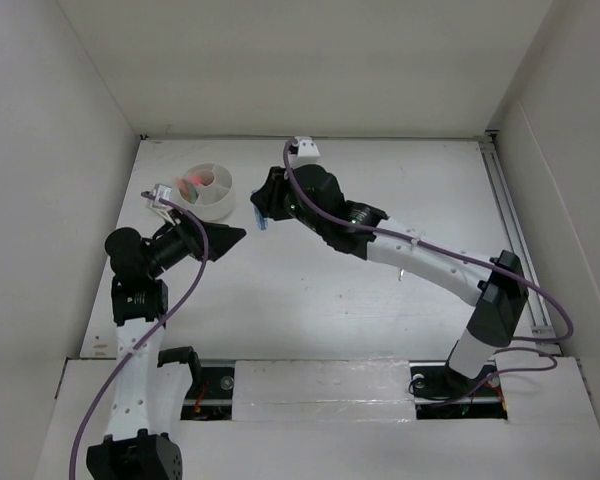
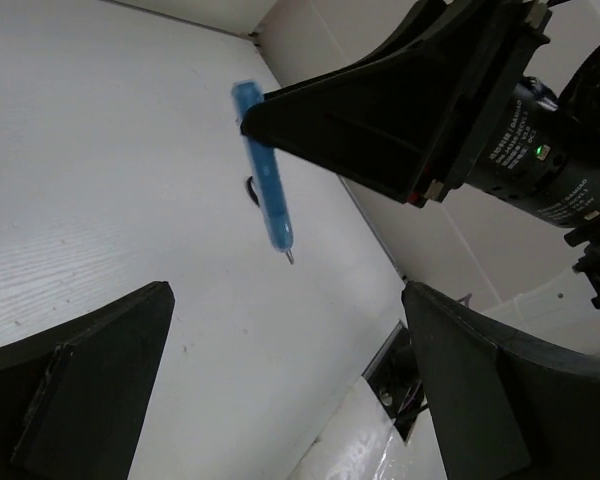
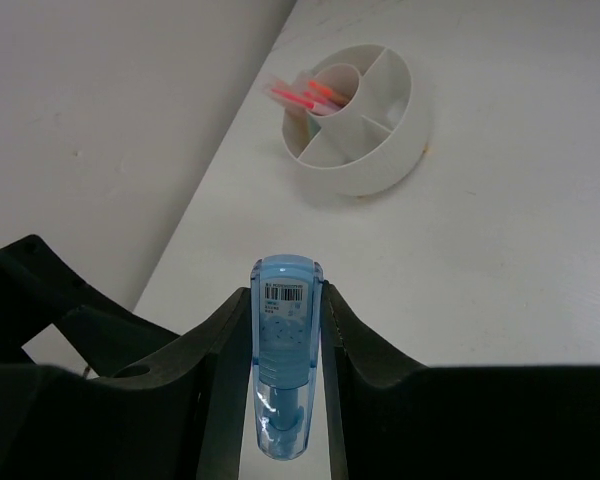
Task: Sort the stationery into containers
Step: Pick up the pen from the center of the board.
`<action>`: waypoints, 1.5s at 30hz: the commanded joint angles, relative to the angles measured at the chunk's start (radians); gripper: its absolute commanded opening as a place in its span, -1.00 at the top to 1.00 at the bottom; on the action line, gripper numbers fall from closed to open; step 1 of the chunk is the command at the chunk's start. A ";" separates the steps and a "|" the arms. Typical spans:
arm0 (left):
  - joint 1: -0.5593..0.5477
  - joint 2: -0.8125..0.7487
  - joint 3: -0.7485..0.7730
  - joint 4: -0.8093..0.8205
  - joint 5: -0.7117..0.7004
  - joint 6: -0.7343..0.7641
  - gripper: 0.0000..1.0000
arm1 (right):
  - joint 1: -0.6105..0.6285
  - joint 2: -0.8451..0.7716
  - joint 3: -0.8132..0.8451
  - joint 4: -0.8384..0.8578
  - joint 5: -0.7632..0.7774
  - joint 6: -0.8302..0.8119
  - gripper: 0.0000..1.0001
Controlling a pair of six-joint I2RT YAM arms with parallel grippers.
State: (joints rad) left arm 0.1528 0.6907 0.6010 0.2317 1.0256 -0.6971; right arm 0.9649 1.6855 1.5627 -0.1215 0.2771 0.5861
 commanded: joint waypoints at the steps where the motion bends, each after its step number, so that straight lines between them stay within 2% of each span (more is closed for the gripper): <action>1: 0.002 -0.007 -0.017 0.123 0.076 -0.039 -0.92 | 0.029 0.014 0.075 0.045 -0.015 -0.023 1.00; 14: 0.002 0.026 -0.026 0.123 0.085 -0.048 -0.74 | 0.087 0.042 0.115 0.109 -0.078 -0.032 1.00; 25: 0.002 0.035 -0.017 0.086 0.056 -0.027 -0.66 | 0.169 0.060 0.154 0.109 -0.078 -0.032 1.00; 29: 0.002 0.035 0.003 0.052 0.037 -0.008 -0.54 | 0.189 0.069 0.154 0.109 -0.069 -0.042 1.00; 32: 0.002 0.035 0.013 0.017 0.011 0.013 -0.37 | 0.189 0.069 0.145 0.109 -0.058 -0.042 1.00; 37: 0.002 0.035 0.031 -0.014 -0.024 0.033 0.08 | 0.198 0.069 0.125 0.109 -0.047 -0.042 1.00; 38: 0.002 0.035 0.031 -0.023 -0.024 0.033 0.18 | 0.198 0.069 0.125 0.109 -0.047 -0.042 1.00; 39: 0.002 0.035 0.040 -0.034 -0.033 0.045 0.39 | 0.198 0.069 0.125 0.109 -0.047 -0.042 1.00; 41: 0.002 0.035 0.051 -0.061 -0.058 0.045 0.57 | 0.198 0.069 0.115 0.109 -0.047 -0.042 1.00; 45: 0.002 0.035 0.060 -0.081 -0.085 0.056 0.69 | 0.198 0.079 0.097 0.109 -0.047 -0.042 1.00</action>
State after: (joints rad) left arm 0.1413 0.7242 0.6144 0.1555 1.0344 -0.6689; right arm 1.1389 1.7790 1.6669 -0.0429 0.2520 0.5491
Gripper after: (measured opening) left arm 0.169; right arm 0.351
